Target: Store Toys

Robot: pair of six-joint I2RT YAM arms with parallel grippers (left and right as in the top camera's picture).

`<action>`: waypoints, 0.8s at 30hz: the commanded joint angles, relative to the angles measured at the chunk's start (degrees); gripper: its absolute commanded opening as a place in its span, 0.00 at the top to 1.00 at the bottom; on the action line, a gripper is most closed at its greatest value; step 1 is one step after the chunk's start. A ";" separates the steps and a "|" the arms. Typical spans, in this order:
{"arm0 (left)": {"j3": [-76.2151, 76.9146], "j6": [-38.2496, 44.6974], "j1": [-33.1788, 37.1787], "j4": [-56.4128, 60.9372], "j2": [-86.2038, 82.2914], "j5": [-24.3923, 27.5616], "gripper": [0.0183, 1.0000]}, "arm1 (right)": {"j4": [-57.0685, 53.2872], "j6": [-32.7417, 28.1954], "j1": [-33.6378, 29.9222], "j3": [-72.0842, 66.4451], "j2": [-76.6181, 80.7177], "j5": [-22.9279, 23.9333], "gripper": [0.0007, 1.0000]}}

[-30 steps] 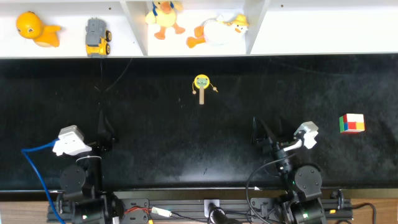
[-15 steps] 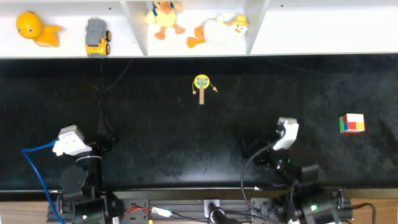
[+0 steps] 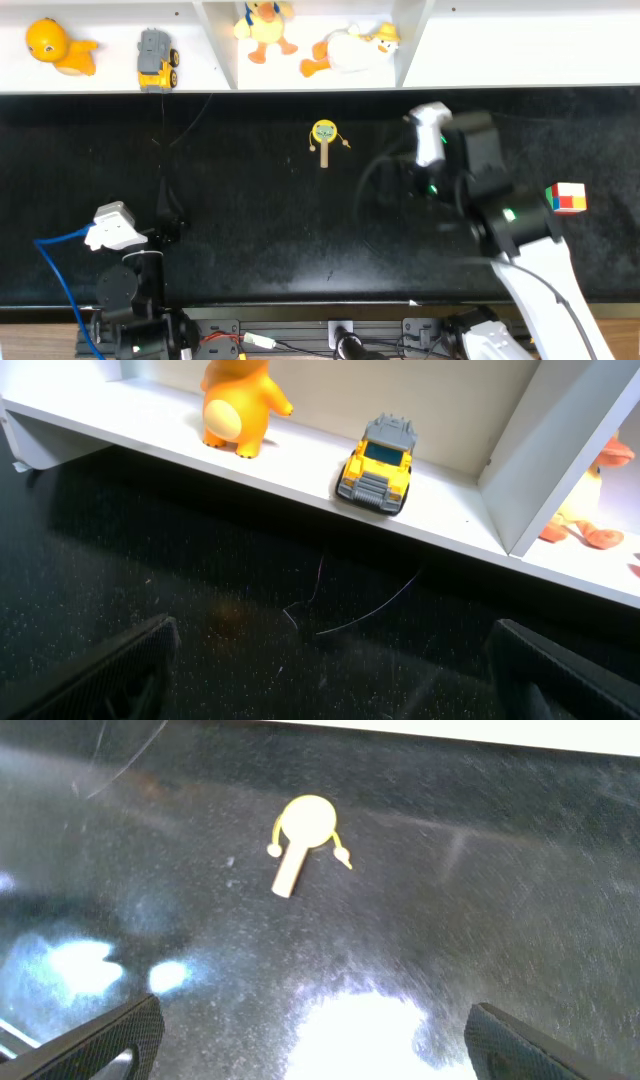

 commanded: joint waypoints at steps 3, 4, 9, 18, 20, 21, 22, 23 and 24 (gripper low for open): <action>-0.22 -0.98 -0.33 0.00 -0.70 0.15 0.00 | -5.11 -0.81 6.54 11.08 12.04 4.68 0.00; -0.22 -0.98 -0.33 -0.02 -0.70 0.13 0.00 | -5.99 -0.20 7.48 12.15 13.70 5.60 0.00; -0.22 -0.98 -0.33 -0.02 -0.70 0.13 0.00 | -9.16 4.85 11.65 16.24 21.97 10.25 0.00; -0.22 -0.98 -0.33 0.00 -0.70 0.13 0.00 | -7.69 11.89 13.84 17.35 32.57 8.31 0.02; -0.22 -0.98 -0.33 -0.02 -0.70 0.13 0.00 | -6.71 14.19 14.27 17.35 34.38 8.31 0.03; -0.22 -0.98 -0.33 -0.02 -0.70 0.13 0.00 | -6.01 14.88 14.47 17.35 35.10 7.89 0.02; -0.22 -0.98 -0.33 0.00 -0.70 0.13 0.00 | -5.09 15.63 14.69 17.35 35.89 7.45 0.03; -0.22 -0.98 -0.33 0.00 -0.70 0.13 0.00 | -4.20 16.44 14.93 17.35 36.63 7.04 0.02; -0.22 -0.98 -0.33 0.00 -0.70 0.13 0.00 | -3.37 17.38 15.15 17.35 37.38 6.82 0.02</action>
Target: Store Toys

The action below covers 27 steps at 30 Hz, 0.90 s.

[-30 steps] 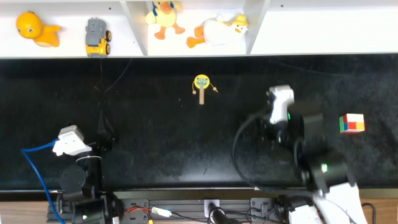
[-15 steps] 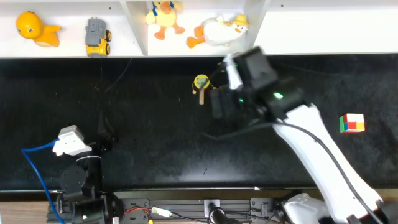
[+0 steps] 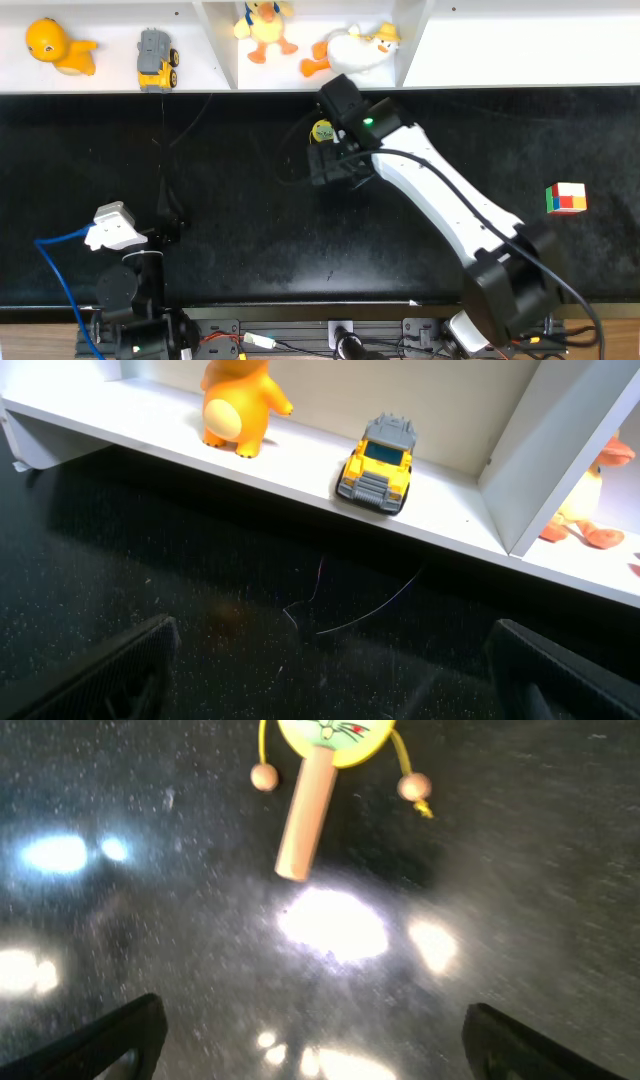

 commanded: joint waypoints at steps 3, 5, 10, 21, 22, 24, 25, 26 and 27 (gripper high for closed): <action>-0.22 -0.98 -0.33 -0.02 -0.68 0.13 0.00 | 3.17 8.17 1.33 1.86 4.17 -1.49 0.02; -0.22 -0.98 -0.33 0.00 -0.68 0.13 0.00 | 3.61 9.81 1.31 1.86 5.77 -1.51 0.02; -0.22 -0.98 -0.33 0.00 -0.68 0.13 0.00 | 5.44 10.75 1.38 1.86 9.14 -1.51 0.04; -0.22 -0.98 -0.33 -0.02 -0.68 0.13 0.00 | 12.90 10.25 1.75 1.88 13.51 -1.38 0.08; -0.22 -0.98 -0.33 -0.02 -0.68 0.13 0.00 | 13.49 10.27 1.75 1.88 13.64 -1.20 0.08; -0.22 -0.98 -0.33 0.00 -0.68 0.13 0.00 | 14.67 10.27 1.75 1.88 13.97 -0.59 0.13; -0.22 -0.98 -0.33 0.00 -0.68 0.13 0.00 | 14.95 10.29 1.75 1.88 14.05 -0.09 0.17; -0.22 -0.98 -0.33 0.00 -0.68 0.13 0.00 | 15.08 10.27 1.75 1.88 14.14 0.31 0.21; -0.22 -0.98 -0.33 0.00 -0.68 0.13 0.00 | 15.17 10.27 1.75 1.88 14.25 0.79 0.24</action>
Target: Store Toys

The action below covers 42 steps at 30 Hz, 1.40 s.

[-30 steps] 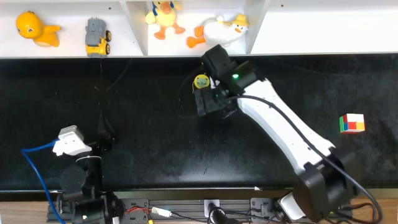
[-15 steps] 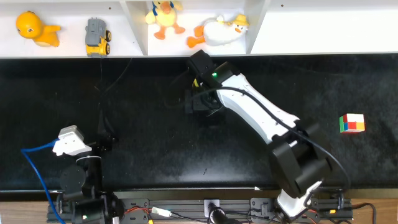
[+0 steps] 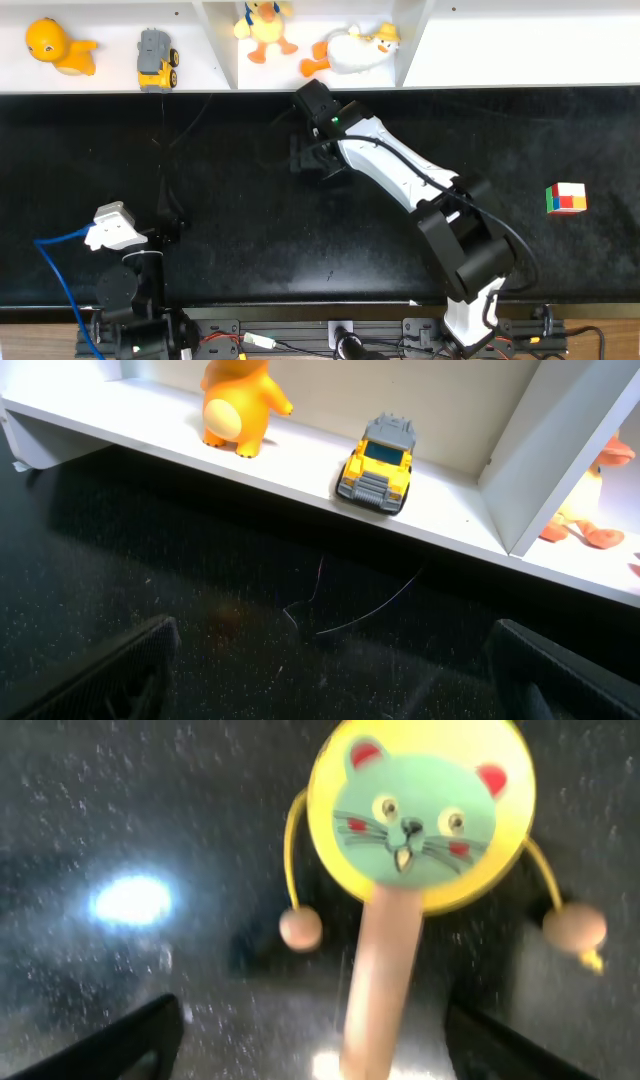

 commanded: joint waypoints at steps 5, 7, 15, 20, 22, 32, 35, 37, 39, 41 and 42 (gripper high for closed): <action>-0.22 -0.98 -0.33 -0.02 -0.68 0.13 0.00 | 0.72 0.13 0.37 1.03 2.08 2.75 0.39; -0.22 -0.98 -0.33 0.00 -0.68 0.13 0.00 | 0.72 0.13 0.37 1.03 2.08 3.28 0.44; -0.22 -0.98 -0.33 0.00 -0.68 0.13 0.00 | -0.42 -1.16 0.35 1.03 2.08 3.91 0.62; -0.22 -0.98 -0.33 -0.02 -0.68 0.13 0.00 | -0.87 -1.42 0.31 1.03 2.08 3.91 0.72; -0.22 -0.98 -0.33 -0.02 -0.68 0.13 0.00 | -0.85 -1.42 0.31 1.03 2.08 3.89 0.75; -0.22 -0.98 -0.33 -0.02 -0.68 0.13 0.00 | -2.05 -1.38 0.26 1.09 2.03 3.78 0.86; -0.22 -0.98 -0.33 -0.02 -0.68 0.13 0.00 | -4.61 -1.38 0.22 1.62 1.92 3.32 0.95; -0.22 -0.98 -0.33 -0.02 -0.68 0.13 0.00 | -7.28 -1.38 0.22 2.80 1.79 3.21 0.96; -0.22 -0.98 -0.33 0.00 -0.68 0.13 0.00 | -10.62 -1.40 0.22 4.70 1.68 3.21 0.95; -0.22 -0.98 -0.33 0.00 -0.68 0.13 0.00 | -14.10 -1.46 0.24 7.02 1.31 3.23 0.95; -0.22 -0.98 -0.33 -0.02 -0.68 0.13 0.00 | -15.93 -1.84 0.24 8.39 0.98 3.23 0.96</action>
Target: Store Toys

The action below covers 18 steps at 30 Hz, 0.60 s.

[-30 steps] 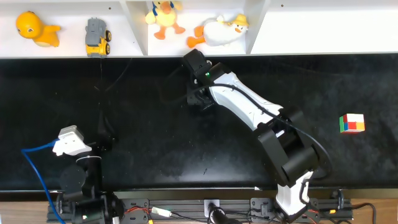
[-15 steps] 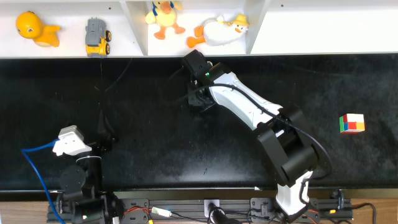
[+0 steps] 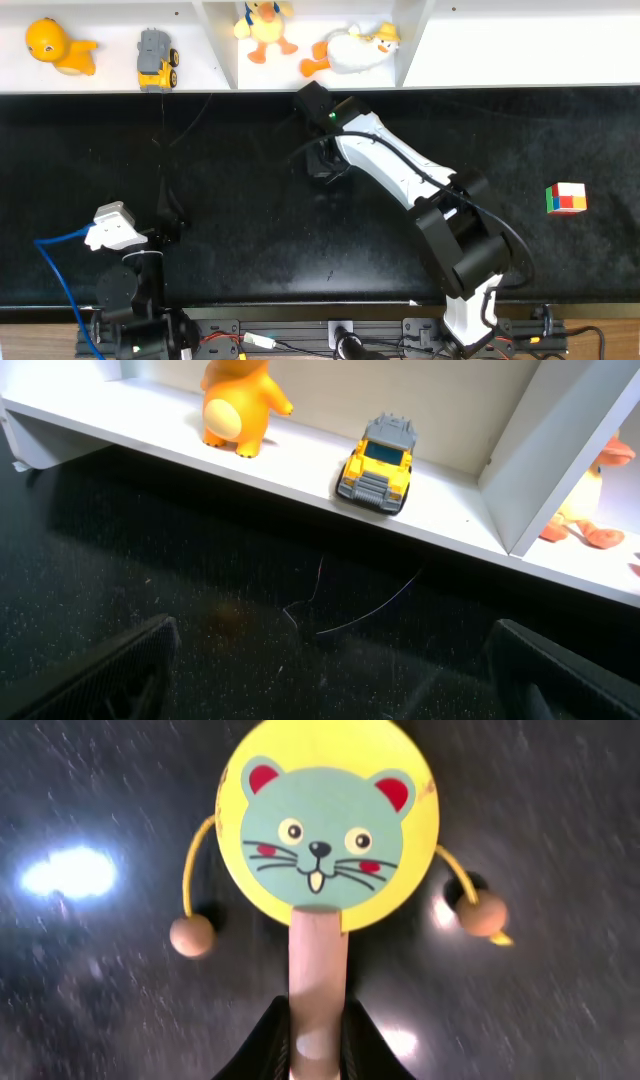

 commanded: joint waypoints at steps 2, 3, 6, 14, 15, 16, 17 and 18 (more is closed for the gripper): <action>-0.22 -0.98 -0.33 0.00 -0.70 0.13 0.00 | -6.40 -1.29 0.33 6.97 -1.44 0.07 0.95; -0.22 -0.98 -0.33 0.00 -0.70 0.13 0.00 | -7.74 -1.29 0.37 7.85 -2.54 0.15 0.96; -0.22 -0.98 -0.33 -0.02 -0.70 0.13 0.00 | -10.40 -1.27 0.35 8.52 -6.97 0.81 0.95; -0.22 -0.98 -0.33 0.00 -0.70 0.13 0.00 | -20.61 -1.25 0.22 6.64 -18.86 4.87 0.95; -0.22 -0.98 -0.33 -0.02 -0.70 0.13 0.00 | -20.96 -1.22 0.20 5.70 -20.28 6.16 0.95; -0.22 -0.98 -0.33 -0.02 -0.70 0.13 0.00 | -21.07 -1.18 -0.04 4.61 -21.64 7.34 0.95; -0.22 -0.98 -0.33 0.00 -0.70 0.13 0.00 | -21.05 -1.07 -0.44 3.54 -22.77 8.17 0.95; -0.22 -0.98 -0.33 -0.02 -0.70 0.13 0.00 | -20.92 -1.07 -1.27 2.14 -24.02 8.76 0.95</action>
